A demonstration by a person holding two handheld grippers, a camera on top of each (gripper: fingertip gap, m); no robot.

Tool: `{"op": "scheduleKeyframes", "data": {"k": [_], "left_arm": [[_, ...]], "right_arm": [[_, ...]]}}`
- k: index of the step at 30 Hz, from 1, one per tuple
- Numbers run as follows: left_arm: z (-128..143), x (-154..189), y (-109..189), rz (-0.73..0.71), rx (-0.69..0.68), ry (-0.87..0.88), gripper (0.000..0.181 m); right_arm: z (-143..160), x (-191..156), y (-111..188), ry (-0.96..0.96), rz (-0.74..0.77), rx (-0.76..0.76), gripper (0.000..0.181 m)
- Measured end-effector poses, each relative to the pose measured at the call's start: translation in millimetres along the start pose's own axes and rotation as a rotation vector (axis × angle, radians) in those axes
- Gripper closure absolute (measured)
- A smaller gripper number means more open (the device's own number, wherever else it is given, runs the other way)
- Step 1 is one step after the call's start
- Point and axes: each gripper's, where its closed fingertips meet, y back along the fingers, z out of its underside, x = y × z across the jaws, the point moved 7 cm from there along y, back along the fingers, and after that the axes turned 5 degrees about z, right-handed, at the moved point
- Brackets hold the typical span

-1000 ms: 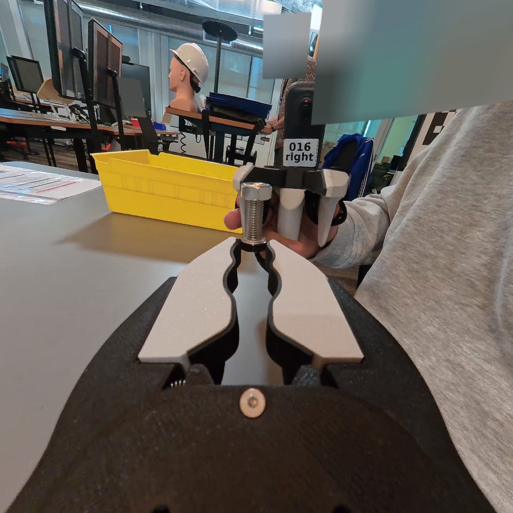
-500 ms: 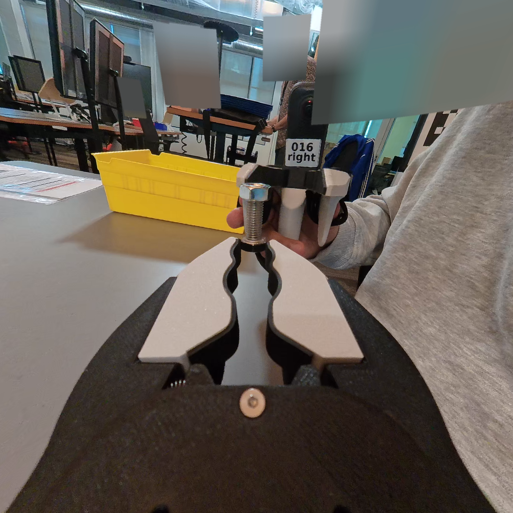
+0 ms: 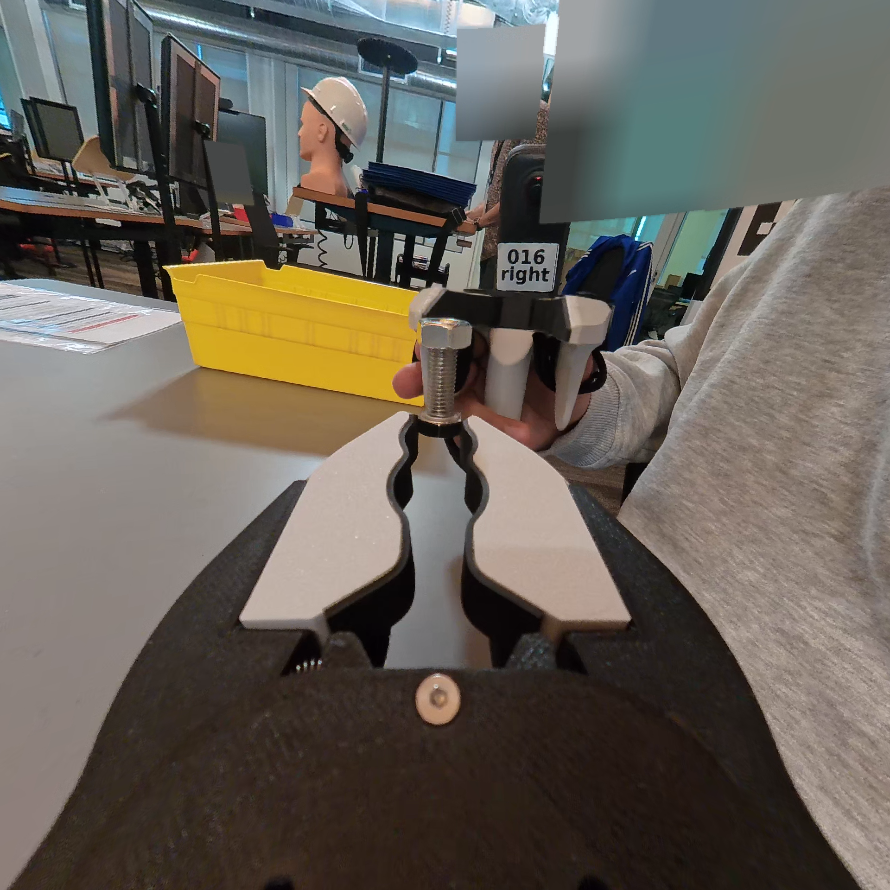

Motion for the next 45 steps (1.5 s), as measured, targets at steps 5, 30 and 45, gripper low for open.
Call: {"op": "scheduleKeyframes", "data": {"k": [5, 30, 45], "left_arm": [[-0.2, -0.7, 0.4, -0.002, 0.003, 0.006, 0.164], [-0.2, -0.1, 0.3, 0.001, 0.003, 0.007, 0.164], [0.1, 0.1, 0.1, 0.0, 0.003, 0.008, 0.164]], "right_arm": [[2.1, -5.1, -1.0, 0.012, -0.044, -0.03, 0.148], [0.2, -0.8, -0.4, 0.003, -0.002, -0.004, 0.133], [-0.2, 1.8, 0.8, -0.001, 0.025, -0.004, 0.138]]}}
